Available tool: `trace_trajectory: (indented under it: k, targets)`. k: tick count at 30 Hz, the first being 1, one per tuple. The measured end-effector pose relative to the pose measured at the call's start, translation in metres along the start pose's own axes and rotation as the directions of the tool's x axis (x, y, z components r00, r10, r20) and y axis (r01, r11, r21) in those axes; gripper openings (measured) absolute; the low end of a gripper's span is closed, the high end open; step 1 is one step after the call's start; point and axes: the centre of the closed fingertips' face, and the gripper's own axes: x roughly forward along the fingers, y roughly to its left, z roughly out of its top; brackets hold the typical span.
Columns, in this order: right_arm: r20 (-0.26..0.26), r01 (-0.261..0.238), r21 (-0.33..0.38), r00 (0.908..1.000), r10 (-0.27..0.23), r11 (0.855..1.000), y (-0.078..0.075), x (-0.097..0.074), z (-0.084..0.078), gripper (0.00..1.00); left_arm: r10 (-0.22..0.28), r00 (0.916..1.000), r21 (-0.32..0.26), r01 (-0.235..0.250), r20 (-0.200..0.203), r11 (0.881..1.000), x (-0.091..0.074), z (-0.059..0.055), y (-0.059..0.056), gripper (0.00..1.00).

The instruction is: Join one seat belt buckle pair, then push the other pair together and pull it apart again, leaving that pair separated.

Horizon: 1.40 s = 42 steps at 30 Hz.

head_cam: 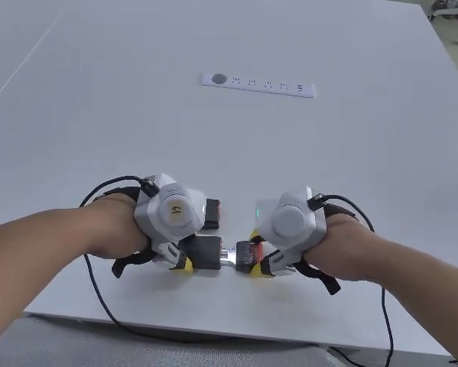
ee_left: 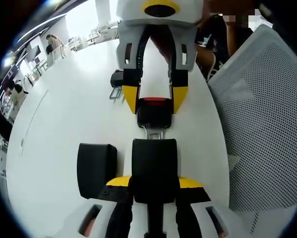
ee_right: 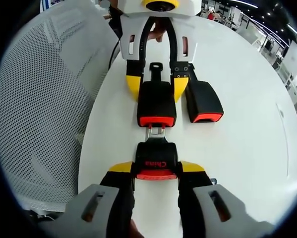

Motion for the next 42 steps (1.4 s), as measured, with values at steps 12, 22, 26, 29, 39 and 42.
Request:
trace_trajectory:
  k: [12,22,26,29,39,42]
  targets:
    - [0.010,0.013,0.017,0.9999,-0.013,1.000,-0.001,0.003,0.004,0.31,-0.012,0.9999,0.022,0.012,-0.008,1.000,0.001,0.000,-0.001,0.33]
    - [0.023,0.025,0.028,0.9994,-0.025,0.999,-0.002,0.005,0.010,0.31,-0.013,0.9999,0.032,0.014,-0.001,0.999,0.001,-0.001,-0.001,0.33]
    - [0.040,0.024,0.044,0.9988,-0.026,0.999,0.000,0.008,0.017,0.31,-0.014,0.9999,0.036,0.014,-0.001,0.999,0.000,-0.001,-0.001,0.33]
    - [0.034,0.030,0.033,0.9989,-0.031,0.999,-0.001,0.011,0.021,0.31,-0.013,0.9999,0.038,0.014,-0.007,0.999,0.001,-0.001,-0.001,0.33]
    - [0.041,0.037,0.030,0.9984,-0.038,0.999,0.000,0.008,0.027,0.30,-0.018,0.9998,0.042,0.018,-0.003,0.999,0.000,-0.001,-0.001,0.33]
    - [0.047,0.034,0.035,0.9983,-0.035,0.999,0.002,0.006,0.028,0.30,-0.018,0.9998,0.042,0.018,-0.002,0.999,0.000,0.000,-0.001,0.33]
